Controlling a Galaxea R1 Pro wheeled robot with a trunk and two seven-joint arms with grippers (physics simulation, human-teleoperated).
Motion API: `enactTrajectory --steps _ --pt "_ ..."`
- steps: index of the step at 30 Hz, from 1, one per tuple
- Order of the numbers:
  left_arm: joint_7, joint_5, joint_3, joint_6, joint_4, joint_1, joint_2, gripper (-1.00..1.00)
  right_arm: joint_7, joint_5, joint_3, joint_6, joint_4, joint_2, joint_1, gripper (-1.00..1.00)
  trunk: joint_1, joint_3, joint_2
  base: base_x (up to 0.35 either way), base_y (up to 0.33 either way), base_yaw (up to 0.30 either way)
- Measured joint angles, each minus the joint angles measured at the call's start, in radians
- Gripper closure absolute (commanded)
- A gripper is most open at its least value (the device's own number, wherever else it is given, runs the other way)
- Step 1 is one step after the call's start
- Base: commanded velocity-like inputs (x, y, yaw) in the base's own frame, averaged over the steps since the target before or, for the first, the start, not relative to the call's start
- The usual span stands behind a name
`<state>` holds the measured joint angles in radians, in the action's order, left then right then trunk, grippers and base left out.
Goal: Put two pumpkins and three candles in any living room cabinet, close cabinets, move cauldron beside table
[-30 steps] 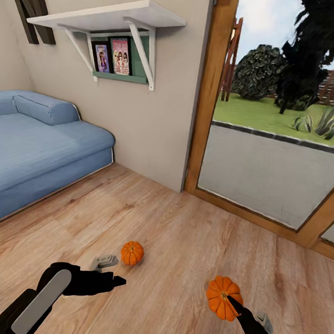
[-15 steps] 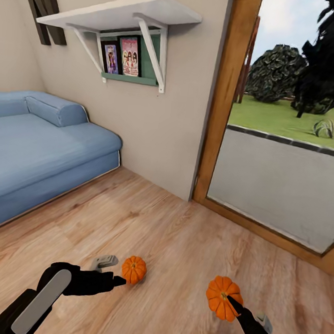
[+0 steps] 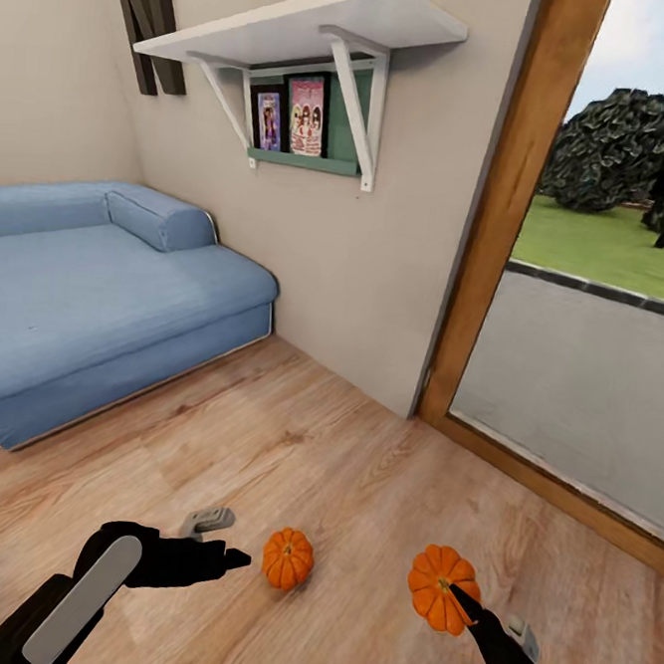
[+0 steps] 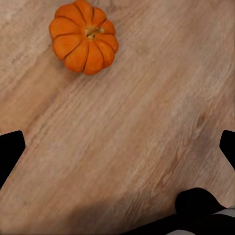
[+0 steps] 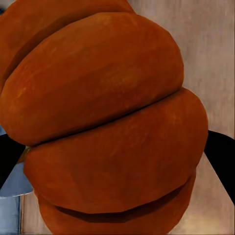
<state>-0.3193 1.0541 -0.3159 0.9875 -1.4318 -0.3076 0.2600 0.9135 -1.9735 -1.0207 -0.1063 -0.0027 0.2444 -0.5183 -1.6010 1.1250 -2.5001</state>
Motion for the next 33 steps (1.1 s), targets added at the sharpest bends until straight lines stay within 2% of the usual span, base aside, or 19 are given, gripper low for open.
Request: enactTrajectory --steps 3,5,7,8,9,14,18,20,21,23,25,26,27,28,30,33 --pt "0.000 -0.001 0.001 0.000 0.000 0.000 0.000 -1.00 0.018 0.003 0.001 -0.009 -0.061 0.006 0.000 1.00 0.000 0.000 0.000 0.018 0.002 0.016" --pt "0.000 -0.001 0.001 0.000 0.000 0.000 0.000 -1.00 0.018 0.018 0.002 -0.047 -0.158 0.014 0.000 1.00 0.000 0.000 0.000 0.005 0.000 0.005" --pt "0.000 -0.001 0.001 0.000 0.000 0.000 0.000 -1.00 0.013 0.075 -0.008 -0.104 -0.333 0.049 0.000 1.00 0.000 0.000 0.000 0.002 0.000 0.002" --pt "0.000 -0.001 0.001 0.000 0.000 0.000 0.000 -1.00 0.009 0.098 -0.001 -0.118 -0.385 0.073 0.000 1.00 0.000 0.000 0.000 0.000 0.000 0.000" --pt "0.000 -0.001 0.002 0.000 0.000 0.000 0.000 -1.00 -0.010 0.120 0.009 -0.128 -0.463 0.108 0.000 1.00 0.000 0.000 0.000 0.000 0.000 0.000" --pt "0.001 -0.001 0.006 0.000 0.000 0.000 0.000 -1.00 -0.062 0.146 0.012 -0.176 -0.644 0.163 0.000 1.00 0.000 0.000 0.000 0.000 0.000 0.000" --pt "0.000 0.001 0.012 0.000 0.000 0.000 0.001 -1.00 -0.112 0.151 0.016 -0.203 -0.710 0.179 0.000 1.00 0.000 0.000 0.000 0.000 0.000 0.000" --pt "-0.003 0.001 0.013 0.000 0.000 0.000 0.001 -1.00 -0.170 0.153 0.019 -0.215 -0.771 0.204 -0.001 1.00 0.000 0.000 0.000 0.000 0.000 0.000" --pt "-0.003 0.001 0.013 0.000 0.000 0.000 0.001 -1.00 -0.211 0.154 0.026 -0.217 -0.815 0.224 -0.002 1.00 0.000 0.000 0.000 0.000 0.000 0.000" --pt "-0.004 0.001 0.013 0.000 0.000 0.000 0.001 -1.00 -0.312 0.150 0.081 -0.218 -0.947 0.271 -0.003 1.00 0.000 0.000 0.000 0.000 0.000 0.000" --pt "-0.005 0.001 0.013 0.000 0.000 0.000 0.001 -1.00 -0.469 0.160 0.185 -0.217 -1.148 0.316 -0.003 1.00 0.000 0.000 0.000 0.000 0.000 0.000" --pt "-0.006 0.001 0.013 0.000 0.000 0.000 0.001 -1.00 -0.596 0.185 0.248 -0.217 -1.279 0.341 -0.003 1.00 0.000 0.000 0.000 0.000 0.000 0.000" --pt "-0.006 0.000 0.013 0.000 0.000 0.000 0.001 -1.00 -0.754 0.225 0.321 -0.221 -1.409 0.368 -0.003 1.00 0.000 0.000 0.000 0.000 0.000 0.000" --pt "-0.006 0.000 0.014 -0.001 0.000 0.000 0.002 -1.00 -0.839 0.258 0.373 -0.225 -1.459 0.379 -0.003 1.00 0.000 0.000 0.000 0.000 0.000 0.000" --pt "-0.006 0.000 0.014 -0.001 0.000 0.000 0.002 -1.00 -0.921 0.305 0.405 -0.232 -1.509 0.389 -0.003 1.00 0.000 0.000 0.000 0.013 0.000 0.000" --pt "-0.007 0.000 0.011 -0.002 0.000 0.000 0.001 -1.00 -0.965 0.350 0.431 -0.236 -1.527 0.388 -0.002 1.00 0.000 0.000 0.000 0.174 0.000 0.000"
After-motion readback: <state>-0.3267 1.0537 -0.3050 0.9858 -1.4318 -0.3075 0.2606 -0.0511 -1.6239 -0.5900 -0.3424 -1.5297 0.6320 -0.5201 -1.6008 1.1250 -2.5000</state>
